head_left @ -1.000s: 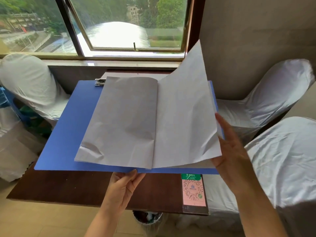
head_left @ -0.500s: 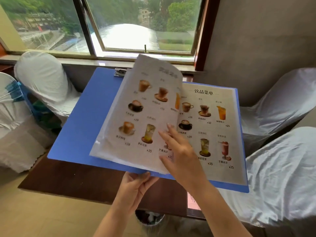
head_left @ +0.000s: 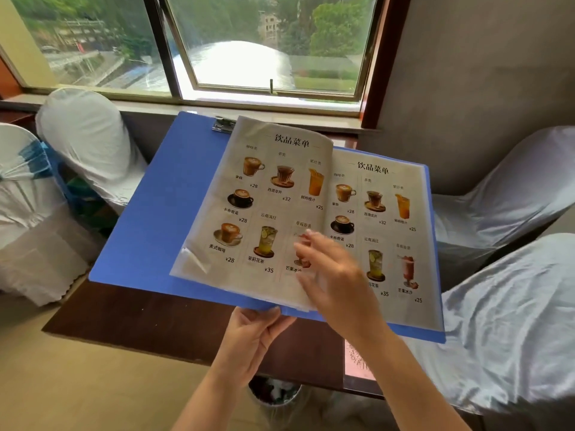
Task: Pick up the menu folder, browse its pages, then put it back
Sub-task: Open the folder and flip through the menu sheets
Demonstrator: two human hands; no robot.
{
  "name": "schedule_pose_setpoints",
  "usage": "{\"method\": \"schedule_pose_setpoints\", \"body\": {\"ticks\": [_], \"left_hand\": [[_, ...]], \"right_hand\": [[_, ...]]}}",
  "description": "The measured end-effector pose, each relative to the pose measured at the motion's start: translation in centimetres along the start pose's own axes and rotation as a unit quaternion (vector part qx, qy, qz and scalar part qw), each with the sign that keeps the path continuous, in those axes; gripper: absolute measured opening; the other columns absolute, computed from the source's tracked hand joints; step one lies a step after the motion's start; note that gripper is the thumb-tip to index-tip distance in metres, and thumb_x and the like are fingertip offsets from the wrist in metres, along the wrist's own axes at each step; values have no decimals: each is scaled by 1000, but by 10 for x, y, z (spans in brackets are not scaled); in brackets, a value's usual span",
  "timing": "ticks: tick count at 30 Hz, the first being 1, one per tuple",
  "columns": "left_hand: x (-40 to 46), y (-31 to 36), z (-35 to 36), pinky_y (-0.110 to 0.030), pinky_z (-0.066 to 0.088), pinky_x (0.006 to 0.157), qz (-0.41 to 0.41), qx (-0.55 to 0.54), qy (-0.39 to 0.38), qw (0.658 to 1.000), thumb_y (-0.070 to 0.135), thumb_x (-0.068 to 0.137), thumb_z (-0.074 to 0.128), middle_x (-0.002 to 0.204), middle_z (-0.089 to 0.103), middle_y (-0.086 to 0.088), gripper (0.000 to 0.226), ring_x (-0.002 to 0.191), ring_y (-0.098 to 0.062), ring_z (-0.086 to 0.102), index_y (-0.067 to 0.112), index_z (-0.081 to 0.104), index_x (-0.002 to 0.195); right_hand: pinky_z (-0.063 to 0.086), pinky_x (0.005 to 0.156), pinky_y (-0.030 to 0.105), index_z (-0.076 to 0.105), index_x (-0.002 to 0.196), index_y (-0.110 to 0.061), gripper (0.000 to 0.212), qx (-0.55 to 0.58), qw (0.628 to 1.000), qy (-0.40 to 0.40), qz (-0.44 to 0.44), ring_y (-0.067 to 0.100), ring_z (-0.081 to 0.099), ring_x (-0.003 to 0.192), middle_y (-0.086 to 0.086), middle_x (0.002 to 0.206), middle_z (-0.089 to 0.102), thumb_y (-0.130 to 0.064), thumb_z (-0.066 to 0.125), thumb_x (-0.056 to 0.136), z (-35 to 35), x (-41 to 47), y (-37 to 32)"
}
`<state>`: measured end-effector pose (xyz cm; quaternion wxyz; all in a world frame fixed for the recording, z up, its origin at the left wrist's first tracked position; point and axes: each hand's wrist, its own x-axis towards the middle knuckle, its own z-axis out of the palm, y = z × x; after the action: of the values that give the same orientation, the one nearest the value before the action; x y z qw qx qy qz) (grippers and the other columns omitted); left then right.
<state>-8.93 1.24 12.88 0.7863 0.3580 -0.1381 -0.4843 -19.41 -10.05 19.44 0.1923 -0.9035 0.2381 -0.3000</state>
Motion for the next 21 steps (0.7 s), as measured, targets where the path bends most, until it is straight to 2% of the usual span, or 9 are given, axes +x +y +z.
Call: {"method": "schedule_pose_setpoints", "body": {"ticks": [3, 6, 7, 9, 11, 12, 15, 19, 21], "left_hand": [[-1, 3, -5, -35, 58, 71, -8, -9, 12, 1000, -11, 74, 54, 97, 73, -20, 38, 94, -33, 69, 9, 69, 102], [-1, 7, -11, -35, 59, 71, -10, -35, 19, 999, -12, 74, 54, 106, 70, -21, 42, 100, -36, 66, 6, 61, 112], [-1, 8, -12, -35, 58, 71, -7, -36, 20, 999, -12, 75, 54, 107, 70, -21, 43, 101, -35, 66, 7, 61, 112], [0, 9, -13, -34, 58, 71, -1, -27, 19, 999, -11, 75, 53, 105, 71, -18, 41, 100, -33, 66, 9, 65, 109], [1, 10, -13, -33, 58, 71, 2, -24, 18, 1000, -10, 75, 53, 104, 72, -16, 39, 100, -32, 67, 11, 68, 104], [2, 11, -14, -33, 59, 70, 3, -25, 18, 1000, -10, 74, 53, 104, 72, -16, 39, 100, -32, 67, 12, 69, 103], [3, 13, -16, -33, 59, 70, 4, -21, 18, 1000, -10, 74, 54, 105, 72, -17, 39, 100, -33, 66, 11, 68, 103], [1, 17, -18, -31, 58, 69, 23, 33, 33, 999, -8, 72, 56, 98, 74, -15, 35, 97, -31, 68, 16, 74, 89], [2, 18, -19, -30, 58, 69, 35, 55, 42, 997, -8, 72, 56, 96, 75, -14, 33, 96, -30, 68, 16, 74, 87]], "right_hand": [[41, 102, 45, 55, 123, -14, 41, -13, 990, 123, 71, 25, 45, 126, 13, 135, 52, -14, 65, 83, -31, -10, 24], [31, 99, 44, 47, 130, -13, 47, -80, 961, 194, 180, 36, 36, 128, 22, 141, 40, -18, 62, 86, -63, -25, 60], [32, 97, 43, 42, 133, -15, 51, -57, 955, 181, 229, 37, 35, 128, 21, 142, 38, -19, 62, 87, -71, -30, 73], [43, 90, 46, 34, 137, -23, 55, 112, 932, 116, 326, 33, 47, 120, 17, 138, 45, -21, 59, 88, -82, -37, 94], [56, 79, 43, 39, 135, -25, 49, 297, 881, 57, 365, 30, 59, 106, 16, 125, 59, -19, 56, 89, -86, -42, 108], [59, 74, 40, 44, 131, -23, 45, 345, 864, 36, 365, 29, 63, 101, 15, 119, 63, -17, 56, 88, -87, -44, 112], [60, 68, 34, 53, 122, -23, 44, 399, 852, 14, 339, 25, 69, 94, 10, 109, 70, -21, 60, 78, -82, -48, 117], [59, 75, 42, 49, 125, -28, 51, 405, 858, -2, 316, 25, 67, 99, 7, 113, 67, -26, 59, 76, -79, -51, 119], [59, 73, 42, 47, 128, -30, 53, 419, 851, -19, 317, 24, 66, 100, 7, 114, 66, -24, 58, 76, -80, -51, 121]]}}
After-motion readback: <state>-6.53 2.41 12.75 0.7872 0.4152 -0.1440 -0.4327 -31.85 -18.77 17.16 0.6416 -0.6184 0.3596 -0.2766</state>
